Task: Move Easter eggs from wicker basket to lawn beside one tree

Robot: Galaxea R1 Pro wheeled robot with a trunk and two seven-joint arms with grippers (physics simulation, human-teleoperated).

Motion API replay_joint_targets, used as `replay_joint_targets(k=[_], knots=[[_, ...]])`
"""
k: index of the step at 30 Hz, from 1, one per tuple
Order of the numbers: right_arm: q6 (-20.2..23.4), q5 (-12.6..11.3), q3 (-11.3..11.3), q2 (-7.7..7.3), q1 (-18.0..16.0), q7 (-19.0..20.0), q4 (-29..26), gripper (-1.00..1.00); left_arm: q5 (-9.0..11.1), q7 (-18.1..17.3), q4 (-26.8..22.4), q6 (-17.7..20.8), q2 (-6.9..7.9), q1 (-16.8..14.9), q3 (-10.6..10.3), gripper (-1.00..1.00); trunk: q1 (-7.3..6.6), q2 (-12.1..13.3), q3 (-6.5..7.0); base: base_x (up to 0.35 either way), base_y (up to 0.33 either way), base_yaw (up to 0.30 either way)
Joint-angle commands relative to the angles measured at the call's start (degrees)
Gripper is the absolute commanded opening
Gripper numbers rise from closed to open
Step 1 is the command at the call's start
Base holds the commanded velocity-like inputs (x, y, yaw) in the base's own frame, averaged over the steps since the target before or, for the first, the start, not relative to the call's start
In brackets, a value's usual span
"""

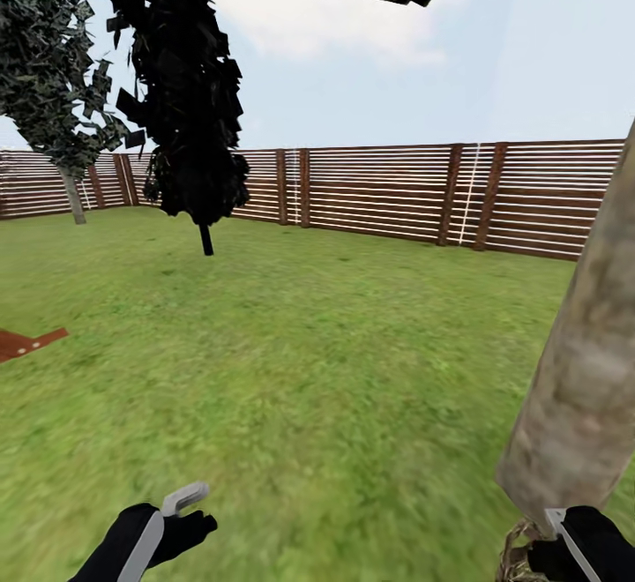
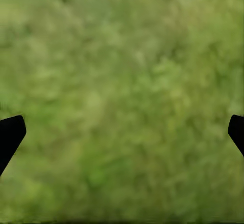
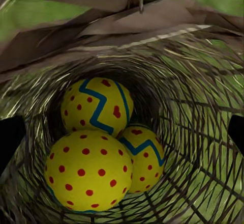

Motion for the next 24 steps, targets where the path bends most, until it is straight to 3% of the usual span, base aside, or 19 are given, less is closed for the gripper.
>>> replay_joint_targets(k=[1,15,24], knots=[[0.2,0.4,-0.2,0.02,0.0,0.4,-0.1,1.0,0.6,0.5,-0.1,0.3,-0.01,0.0,0.0,1.0,-0.02,0.0,-0.06,-0.214,-0.136,0.086],[0.2,0.5,-0.1,0.39,0.0,0.4,-0.1,1.0,0.6,0.5,-0.1,0.3,-0.05,0.0,0.0,1.0,-0.02,0.0,-0.06,-0.267,-0.201,0.011],[0.2,0.6,-0.1,0.46,0.0,0.4,-0.1,1.0,0.6,0.5,-0.1,0.2,-0.03,0.0,0.1,1.0,-0.02,0.0,-0.06,-0.073,-0.068,0.213]])
